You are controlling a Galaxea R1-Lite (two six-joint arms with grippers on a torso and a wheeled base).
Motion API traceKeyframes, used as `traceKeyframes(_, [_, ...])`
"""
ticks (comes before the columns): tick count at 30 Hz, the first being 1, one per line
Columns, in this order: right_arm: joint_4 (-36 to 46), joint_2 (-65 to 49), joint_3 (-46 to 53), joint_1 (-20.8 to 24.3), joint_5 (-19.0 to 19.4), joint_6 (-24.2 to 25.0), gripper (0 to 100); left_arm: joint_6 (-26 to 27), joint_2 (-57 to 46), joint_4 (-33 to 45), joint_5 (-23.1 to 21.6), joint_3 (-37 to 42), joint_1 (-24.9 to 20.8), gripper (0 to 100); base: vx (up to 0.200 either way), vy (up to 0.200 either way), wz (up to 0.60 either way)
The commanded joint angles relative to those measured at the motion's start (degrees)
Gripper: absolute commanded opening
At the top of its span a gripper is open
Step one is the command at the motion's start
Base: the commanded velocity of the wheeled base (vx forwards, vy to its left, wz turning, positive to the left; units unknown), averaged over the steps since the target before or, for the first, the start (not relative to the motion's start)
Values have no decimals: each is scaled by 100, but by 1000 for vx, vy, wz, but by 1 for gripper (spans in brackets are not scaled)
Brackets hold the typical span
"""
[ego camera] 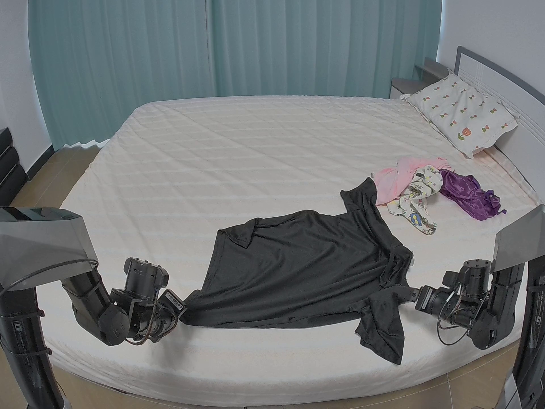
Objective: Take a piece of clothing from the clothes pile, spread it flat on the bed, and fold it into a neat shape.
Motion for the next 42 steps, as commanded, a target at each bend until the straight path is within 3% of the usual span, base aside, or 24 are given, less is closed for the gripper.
traceKeyframes(1, [-117,-284,939,312,357,-43,100,-2,15,-20,-1,4,38,0,0,0,0])
traceKeyframes(11, [-117,-38,1414,901,366,-553,100,6,15,-29,-1,4,38,0,0,0,0])
traceKeyframes(17, [-117,270,1432,866,313,-588,100,6,-3,-20,-89,4,38,0,0,0,0])
traceKeyframes(18, [-117,296,1449,848,286,-606,0,6,-3,-20,-89,4,38,0,0,0,0])
traceKeyframes(24, [-91,244,1502,584,75,-641,0,6,-3,-20,-89,4,38,0,0,0,0])
traceKeyframes(30, [656,-284,1502,198,84,-817,0,6,-3,-11,-89,13,38,0,0,0,0])
traceKeyframes(34, [1166,-547,1502,-40,119,-1054,0,6,-21,-11,-89,30,38,0,0,0,0])
traceKeyframes(35, [1588,-758,1502,-303,163,-1362,0,15,-47,-11,-89,74,30,0,0,0,0])
traceKeyframes(42, [1948,-829,1502,-936,251,-1872,0,296,-407,173,-89,364,-155,0,0,0,0])
